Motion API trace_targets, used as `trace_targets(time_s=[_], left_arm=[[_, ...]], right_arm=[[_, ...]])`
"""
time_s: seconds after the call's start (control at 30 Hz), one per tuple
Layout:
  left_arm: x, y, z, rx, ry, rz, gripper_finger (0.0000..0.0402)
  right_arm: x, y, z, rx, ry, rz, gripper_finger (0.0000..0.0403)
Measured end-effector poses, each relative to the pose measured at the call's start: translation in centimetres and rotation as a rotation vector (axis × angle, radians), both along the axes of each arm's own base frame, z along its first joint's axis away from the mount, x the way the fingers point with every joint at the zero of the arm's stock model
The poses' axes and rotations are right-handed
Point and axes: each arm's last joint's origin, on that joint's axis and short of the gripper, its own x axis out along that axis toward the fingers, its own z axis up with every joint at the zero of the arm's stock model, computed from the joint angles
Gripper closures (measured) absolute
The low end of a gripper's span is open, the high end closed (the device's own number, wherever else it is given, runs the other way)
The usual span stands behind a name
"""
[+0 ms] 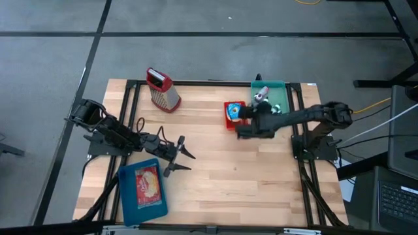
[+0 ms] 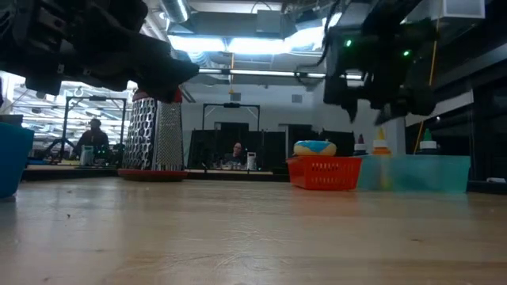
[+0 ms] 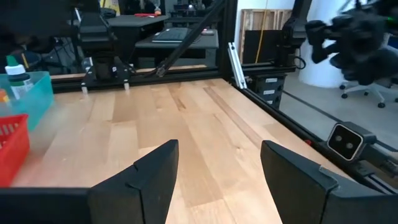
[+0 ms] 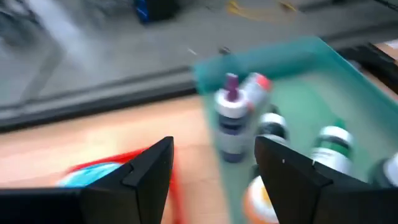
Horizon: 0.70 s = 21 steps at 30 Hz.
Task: Pick & Place Food Item
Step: Return to home position
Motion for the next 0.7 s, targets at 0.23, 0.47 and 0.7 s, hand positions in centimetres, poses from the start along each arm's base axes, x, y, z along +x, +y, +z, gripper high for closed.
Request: trace_targets(time_s=[0.23,0.47,0.7], left_arm=[[0.2,0.6,-0.1,0.002,0.01,0.023,0.0178],[0.4,1.4,0.0,0.018,-0.008,0.135,0.0178],[0.5,1.5,0.6,0.063,-0.037,0.244,0.0178]], right_arm=[[0.7,6.1,0.4,-0.16,-0.114,0.24,0.0176],[2.1,14.0,1.4,-0.225,-0.185,0.612,0.0176],[1.2,20.6,5.1,-0.466,-0.091,0.836,0.0176]])
